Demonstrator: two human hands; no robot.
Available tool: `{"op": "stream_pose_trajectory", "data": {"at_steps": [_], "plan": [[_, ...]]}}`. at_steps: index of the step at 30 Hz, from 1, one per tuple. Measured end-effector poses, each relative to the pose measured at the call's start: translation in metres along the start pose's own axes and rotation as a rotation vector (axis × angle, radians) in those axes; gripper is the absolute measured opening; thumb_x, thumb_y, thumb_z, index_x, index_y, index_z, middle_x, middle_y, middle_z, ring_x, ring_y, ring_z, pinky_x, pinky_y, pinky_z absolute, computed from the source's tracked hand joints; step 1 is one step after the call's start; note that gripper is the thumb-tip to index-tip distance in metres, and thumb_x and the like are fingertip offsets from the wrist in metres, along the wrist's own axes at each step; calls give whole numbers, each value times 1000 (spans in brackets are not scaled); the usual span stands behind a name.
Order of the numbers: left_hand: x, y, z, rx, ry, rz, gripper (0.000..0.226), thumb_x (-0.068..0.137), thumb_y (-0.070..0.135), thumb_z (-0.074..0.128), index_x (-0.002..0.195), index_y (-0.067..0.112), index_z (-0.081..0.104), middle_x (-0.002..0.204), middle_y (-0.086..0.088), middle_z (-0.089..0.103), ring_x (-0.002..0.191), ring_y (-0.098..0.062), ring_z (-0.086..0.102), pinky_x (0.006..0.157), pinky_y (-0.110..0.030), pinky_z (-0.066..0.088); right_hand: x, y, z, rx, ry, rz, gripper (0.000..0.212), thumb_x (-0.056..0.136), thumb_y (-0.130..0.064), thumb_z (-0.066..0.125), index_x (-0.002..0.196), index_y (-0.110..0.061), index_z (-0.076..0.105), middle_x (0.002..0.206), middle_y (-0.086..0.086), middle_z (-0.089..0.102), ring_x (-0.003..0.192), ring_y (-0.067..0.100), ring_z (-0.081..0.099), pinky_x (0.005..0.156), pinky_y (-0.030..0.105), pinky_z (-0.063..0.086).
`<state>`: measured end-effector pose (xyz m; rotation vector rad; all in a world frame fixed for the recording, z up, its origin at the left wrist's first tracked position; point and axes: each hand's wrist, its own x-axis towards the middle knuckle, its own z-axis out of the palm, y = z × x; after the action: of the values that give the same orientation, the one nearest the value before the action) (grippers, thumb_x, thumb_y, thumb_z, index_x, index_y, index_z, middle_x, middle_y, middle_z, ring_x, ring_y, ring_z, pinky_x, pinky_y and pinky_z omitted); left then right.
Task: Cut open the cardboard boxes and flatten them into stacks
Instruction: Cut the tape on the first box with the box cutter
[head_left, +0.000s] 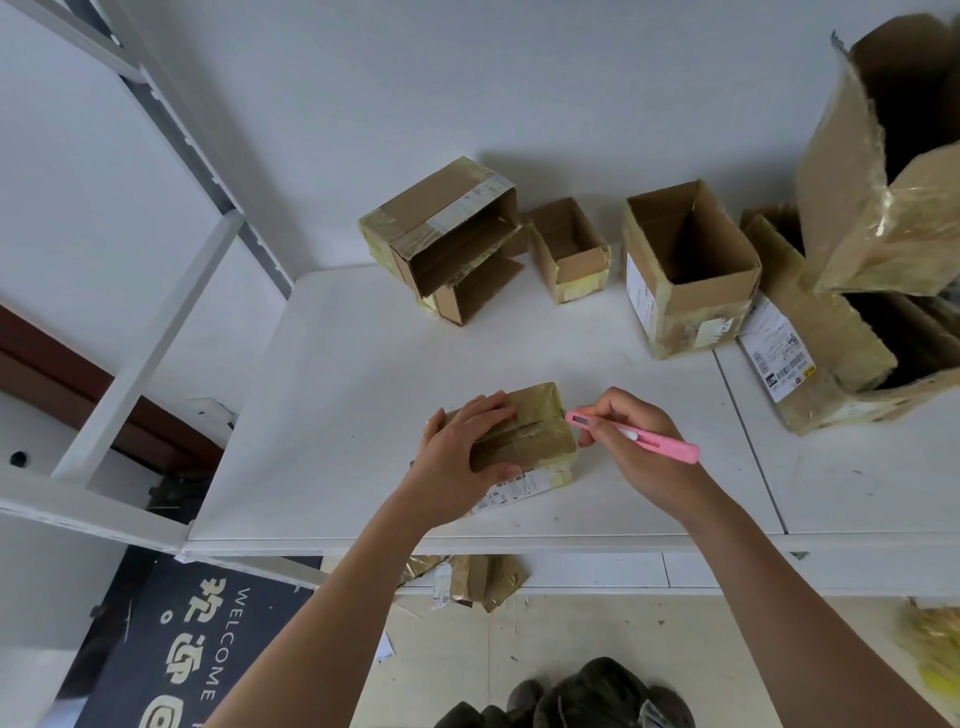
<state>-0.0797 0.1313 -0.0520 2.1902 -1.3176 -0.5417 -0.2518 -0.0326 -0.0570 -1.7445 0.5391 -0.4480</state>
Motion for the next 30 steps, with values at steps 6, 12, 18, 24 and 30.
{"op": "stream_pose_trajectory", "data": {"at_steps": [6,12,18,24,30], "plan": [[3,-3,0,-6,-35,-5,65,87,31,71,145,33,42,155,23,26,145,1,15,121,-34,-9,-6,0,-1,-18,13,2,18,97,-4,54,82,-13,58,85,-3,72,91,9,69,74,14,49],[4,-2,-1,-3,-59,-7,64,88,30,71,145,33,42,154,23,27,145,0,16,122,-39,-7,-11,2,-2,-37,29,-24,16,97,-2,55,83,-11,58,81,3,70,83,10,67,68,14,48],[5,-3,-2,-35,-64,-19,65,86,29,73,143,34,44,146,33,25,144,4,16,122,-35,-7,-17,6,-2,-37,38,-32,11,96,-2,55,88,-7,60,82,-3,70,85,12,68,71,24,52],[7,-3,-4,-59,-68,-22,66,83,27,75,141,35,46,146,32,27,143,6,18,121,-34,-8,-30,6,-8,4,38,1,13,97,-1,54,86,-5,59,80,0,69,88,10,67,77,25,50],[11,-5,-6,-76,-79,-22,66,81,27,78,139,36,47,145,31,29,142,3,22,121,-34,-7,-31,8,-9,129,139,-11,11,97,-8,56,88,-6,62,81,3,70,89,17,68,84,29,52]]}}
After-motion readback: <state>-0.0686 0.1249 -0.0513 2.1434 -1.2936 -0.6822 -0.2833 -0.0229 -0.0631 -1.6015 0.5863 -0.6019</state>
